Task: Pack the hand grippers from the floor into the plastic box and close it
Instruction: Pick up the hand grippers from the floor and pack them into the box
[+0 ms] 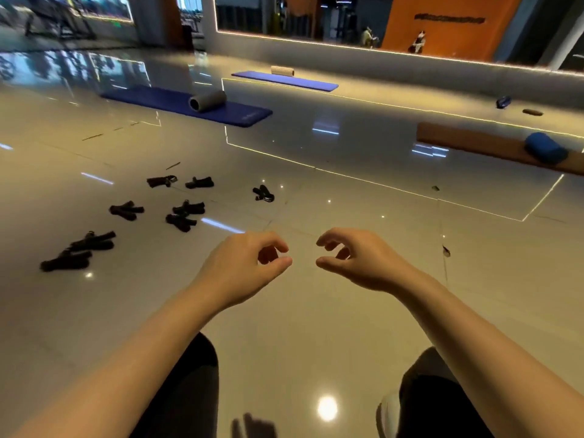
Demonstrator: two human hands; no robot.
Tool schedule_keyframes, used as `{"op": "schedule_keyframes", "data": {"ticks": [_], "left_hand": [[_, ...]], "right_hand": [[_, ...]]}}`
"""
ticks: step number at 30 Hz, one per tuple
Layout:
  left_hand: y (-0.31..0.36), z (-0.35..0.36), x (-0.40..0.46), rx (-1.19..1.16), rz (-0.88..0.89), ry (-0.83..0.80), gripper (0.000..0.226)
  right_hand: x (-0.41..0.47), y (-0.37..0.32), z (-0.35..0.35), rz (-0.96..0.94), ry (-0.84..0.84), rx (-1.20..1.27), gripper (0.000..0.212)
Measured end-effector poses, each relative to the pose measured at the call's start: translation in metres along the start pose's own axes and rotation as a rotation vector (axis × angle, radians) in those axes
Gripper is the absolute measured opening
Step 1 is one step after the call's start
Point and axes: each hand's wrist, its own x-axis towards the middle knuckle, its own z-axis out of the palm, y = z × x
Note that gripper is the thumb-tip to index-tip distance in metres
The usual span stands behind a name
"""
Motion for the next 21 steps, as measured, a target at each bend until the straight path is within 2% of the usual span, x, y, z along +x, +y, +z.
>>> {"op": "schedule_keyframes", "data": {"ticks": [6, 10, 13, 17, 21], "left_hand": [[-0.11, -0.063, -0.032, 0.131, -0.303, 0.025, 0.031], [-0.166, -0.123, -0.06, 0.122, -0.463, 0.214, 0.031], [-0.204, -0.148, -0.076, 0.118, -0.558, 0.292, 0.027], [-0.242, -0.163, -0.064, 0.098, -0.636, 0.326, 0.022], [-0.274, -0.165, -0.024, 0.14, -0.625, 0.262, 0.026]], "right_hand": [[0.109, -0.073, 0.065, -0.181, -0.185, 0.007, 0.044], [0.17, -0.147, 0.094, -0.343, -0.246, -0.048, 0.047], [0.205, -0.193, 0.101, -0.469, -0.265, -0.108, 0.048], [0.249, -0.223, 0.1, -0.542, -0.261, -0.128, 0.049], [0.292, -0.216, 0.111, -0.541, -0.237, -0.109, 0.052]]}}
